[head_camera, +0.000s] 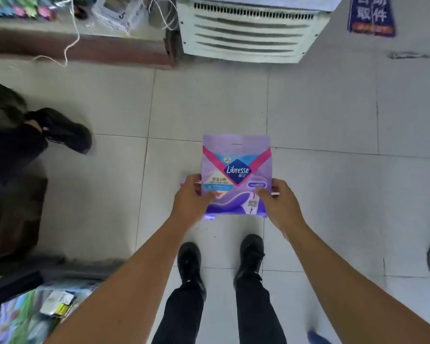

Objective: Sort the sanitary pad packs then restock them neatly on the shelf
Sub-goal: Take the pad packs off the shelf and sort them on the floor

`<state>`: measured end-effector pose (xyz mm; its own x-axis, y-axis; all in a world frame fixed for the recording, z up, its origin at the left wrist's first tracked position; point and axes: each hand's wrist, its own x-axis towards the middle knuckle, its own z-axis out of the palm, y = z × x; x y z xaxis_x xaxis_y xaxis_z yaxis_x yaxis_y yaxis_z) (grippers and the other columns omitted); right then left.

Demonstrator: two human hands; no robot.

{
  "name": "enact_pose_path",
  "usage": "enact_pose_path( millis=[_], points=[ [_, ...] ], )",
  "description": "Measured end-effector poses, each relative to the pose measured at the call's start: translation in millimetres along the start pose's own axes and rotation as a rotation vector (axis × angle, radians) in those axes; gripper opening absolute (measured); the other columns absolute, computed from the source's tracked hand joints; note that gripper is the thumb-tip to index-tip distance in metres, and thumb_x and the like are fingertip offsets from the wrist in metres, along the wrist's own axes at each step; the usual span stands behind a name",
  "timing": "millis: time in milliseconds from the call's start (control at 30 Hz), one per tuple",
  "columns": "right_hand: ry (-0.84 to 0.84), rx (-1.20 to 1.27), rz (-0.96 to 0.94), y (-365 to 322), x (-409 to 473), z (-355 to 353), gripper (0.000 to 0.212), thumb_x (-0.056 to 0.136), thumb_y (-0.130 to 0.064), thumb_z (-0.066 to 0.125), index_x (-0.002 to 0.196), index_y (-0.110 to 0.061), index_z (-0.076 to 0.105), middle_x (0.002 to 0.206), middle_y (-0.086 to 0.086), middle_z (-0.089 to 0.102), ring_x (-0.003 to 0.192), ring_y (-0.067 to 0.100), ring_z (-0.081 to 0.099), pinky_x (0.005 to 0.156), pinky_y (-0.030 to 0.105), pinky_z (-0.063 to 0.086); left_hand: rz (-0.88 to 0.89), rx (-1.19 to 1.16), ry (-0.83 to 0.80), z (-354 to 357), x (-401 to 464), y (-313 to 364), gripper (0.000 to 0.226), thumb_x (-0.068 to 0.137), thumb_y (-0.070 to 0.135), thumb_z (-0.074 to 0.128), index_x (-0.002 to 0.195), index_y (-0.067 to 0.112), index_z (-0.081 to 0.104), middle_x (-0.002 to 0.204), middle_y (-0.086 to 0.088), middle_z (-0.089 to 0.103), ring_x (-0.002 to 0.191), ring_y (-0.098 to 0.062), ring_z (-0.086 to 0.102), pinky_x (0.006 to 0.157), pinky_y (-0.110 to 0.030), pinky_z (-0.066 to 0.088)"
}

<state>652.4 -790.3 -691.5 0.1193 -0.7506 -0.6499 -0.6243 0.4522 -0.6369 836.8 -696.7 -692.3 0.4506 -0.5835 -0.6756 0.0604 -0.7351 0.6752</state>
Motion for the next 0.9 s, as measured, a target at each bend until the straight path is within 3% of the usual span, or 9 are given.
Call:
enact_pose_path(
  millis=[100,167,267,333,467,633,733,900],
  points=[
    [-0.004,-0.084,0.048,70,67,22,0.039,0.093,-0.034,0.064,0.124,-0.015,0.051,0.112,-0.001,0.06,0.092,0.014,0.064,0.059,0.013,0.048,-0.055,0.082,0.01,56,65,-59,0.041,0.084,0.018,0.074,0.119,0.017,0.051,0.104,0.002,0.066,0.086,-0.013,0.062,0.06,-0.006,0.043],
    [-0.012,-0.125,0.062,117,111,37,0.033,0.093,-0.031,0.063,0.119,-0.014,0.052,0.107,-0.001,0.06,0.087,0.012,0.062,0.054,0.009,0.043,-0.113,0.131,0.01,94,106,-101,0.041,0.087,0.016,0.071,0.121,0.014,0.048,0.106,0.001,0.065,0.084,-0.014,0.059,0.052,-0.007,0.04],
    [-0.033,-0.206,0.065,187,173,62,0.021,0.093,-0.027,0.064,0.105,-0.019,0.049,0.101,-0.002,0.06,0.08,0.01,0.059,0.052,0.008,0.04,-0.173,0.217,0.011,149,162,-164,0.042,0.09,0.018,0.066,0.125,0.012,0.044,0.109,-0.004,0.065,0.095,-0.022,0.061,0.069,-0.025,0.045],
    [-0.034,-0.248,0.063,227,210,78,0.019,0.093,-0.026,0.064,0.102,-0.02,0.047,0.1,-0.001,0.059,0.081,0.012,0.059,0.054,0.009,0.041,-0.188,0.288,-0.005,177,192,-198,0.042,0.091,0.02,0.062,0.128,0.01,0.044,0.115,-0.009,0.063,0.102,-0.027,0.06,0.075,-0.03,0.044],
    [-0.058,-0.349,0.077,290,267,116,0.033,0.092,-0.03,0.065,0.115,-0.01,0.053,0.113,0.008,0.061,0.099,0.024,0.063,0.068,0.021,0.043,-0.192,0.498,-0.065,202,237,-251,0.043,0.093,0.021,0.054,0.133,0.005,0.047,0.126,-0.018,0.055,0.114,-0.033,0.055,0.092,-0.039,0.047],
    [-0.058,-0.366,0.076,318,280,140,0.035,0.092,-0.03,0.063,0.117,-0.009,0.054,0.114,0.008,0.062,0.098,0.024,0.064,0.057,0.015,0.039,-0.202,0.493,-0.043,201,252,-274,0.027,0.093,0.014,0.05,0.119,0.004,0.048,0.117,-0.012,0.064,0.109,-0.031,0.059,0.075,-0.029,0.042],
    [-0.101,-0.368,0.062,319,277,145,0.033,0.092,-0.031,0.064,0.115,-0.009,0.053,0.112,0.006,0.062,0.091,0.016,0.06,0.056,0.01,0.037,-0.221,0.504,0.007,196,250,-280,0.026,0.093,0.014,0.051,0.117,0.003,0.049,0.116,-0.014,0.064,0.109,-0.033,0.059,0.075,-0.03,0.042],
    [-0.23,-0.478,0.103,308,269,143,0.039,0.093,-0.036,0.063,0.122,-0.013,0.05,0.122,0.004,0.062,0.106,0.022,0.064,0.062,0.015,0.045,-0.257,0.538,0.021,188,238,-276,0.026,0.094,0.019,0.053,0.115,0.004,0.049,0.119,-0.015,0.063,0.109,-0.034,0.06,0.079,-0.034,0.048]
  ],
)
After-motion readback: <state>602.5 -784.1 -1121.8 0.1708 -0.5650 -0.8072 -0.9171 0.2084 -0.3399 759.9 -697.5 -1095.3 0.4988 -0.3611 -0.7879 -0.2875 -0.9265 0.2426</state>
